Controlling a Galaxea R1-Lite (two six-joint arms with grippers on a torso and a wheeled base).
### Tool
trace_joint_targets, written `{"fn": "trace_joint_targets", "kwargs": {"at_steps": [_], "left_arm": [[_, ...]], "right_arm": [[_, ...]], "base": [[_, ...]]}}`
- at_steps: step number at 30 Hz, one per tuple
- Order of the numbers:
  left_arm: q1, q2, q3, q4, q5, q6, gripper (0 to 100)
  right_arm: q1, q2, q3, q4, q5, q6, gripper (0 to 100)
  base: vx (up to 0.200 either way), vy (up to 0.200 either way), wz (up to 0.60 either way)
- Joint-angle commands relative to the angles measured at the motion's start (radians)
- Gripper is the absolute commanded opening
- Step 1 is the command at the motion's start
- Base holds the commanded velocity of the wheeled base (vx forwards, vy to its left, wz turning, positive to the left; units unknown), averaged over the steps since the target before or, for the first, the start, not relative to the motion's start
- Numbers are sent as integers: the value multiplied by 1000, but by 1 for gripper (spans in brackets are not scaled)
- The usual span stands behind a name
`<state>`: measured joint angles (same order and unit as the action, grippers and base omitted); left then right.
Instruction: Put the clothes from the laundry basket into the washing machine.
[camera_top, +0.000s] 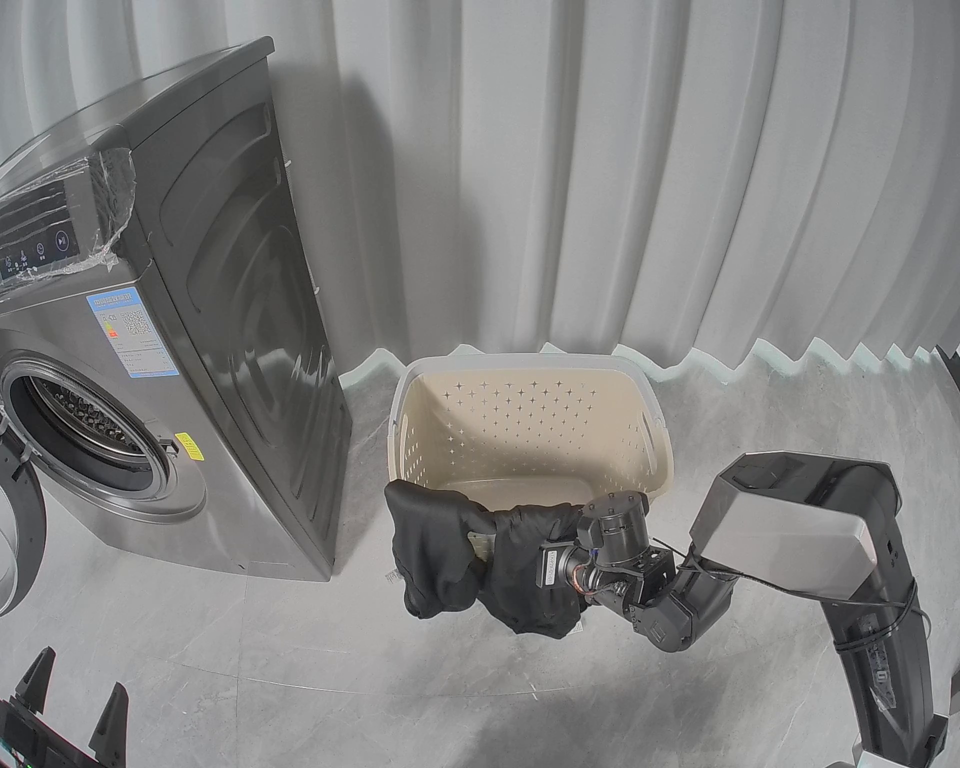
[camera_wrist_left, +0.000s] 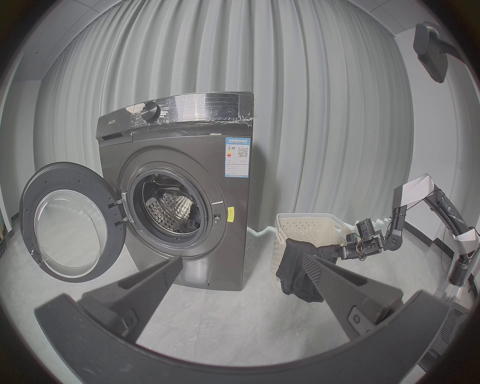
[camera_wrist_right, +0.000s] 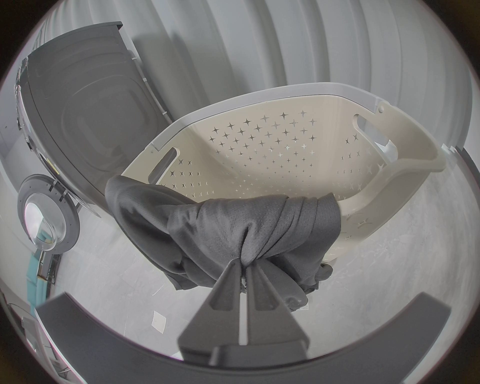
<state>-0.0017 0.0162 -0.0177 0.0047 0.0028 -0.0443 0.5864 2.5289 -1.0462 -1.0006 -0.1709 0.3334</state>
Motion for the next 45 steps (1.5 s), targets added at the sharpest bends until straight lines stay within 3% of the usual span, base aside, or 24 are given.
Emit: {"fn": "trace_joint_targets", "kwargs": {"at_steps": [1, 6, 7, 34, 35, 45], "left_arm": [[0, -16, 16, 0, 2, 0, 100], [0, -16, 16, 0, 2, 0, 100], [0, -16, 16, 0, 2, 0, 100], [0, -16, 16, 0, 2, -2, 100], [0, -16, 16, 0, 2, -2, 100], [0, -16, 16, 0, 2, -2, 100]], "right_arm": [[7, -30, 23, 0, -1, 1, 0], [6, -19, 23, 0, 2, -1, 0], [4, -18, 21, -1, 2, -1, 100], [-5, 40, -81, 4, 8, -22, 100], [-5, 40, -81, 2, 8, -22, 0], [15, 31, -63, -50, 13, -22, 0]], "base": [[0, 0, 0], [0, 0, 0], [0, 0, 0], [0, 0, 0], [0, 0, 0], [0, 0, 0]]}}
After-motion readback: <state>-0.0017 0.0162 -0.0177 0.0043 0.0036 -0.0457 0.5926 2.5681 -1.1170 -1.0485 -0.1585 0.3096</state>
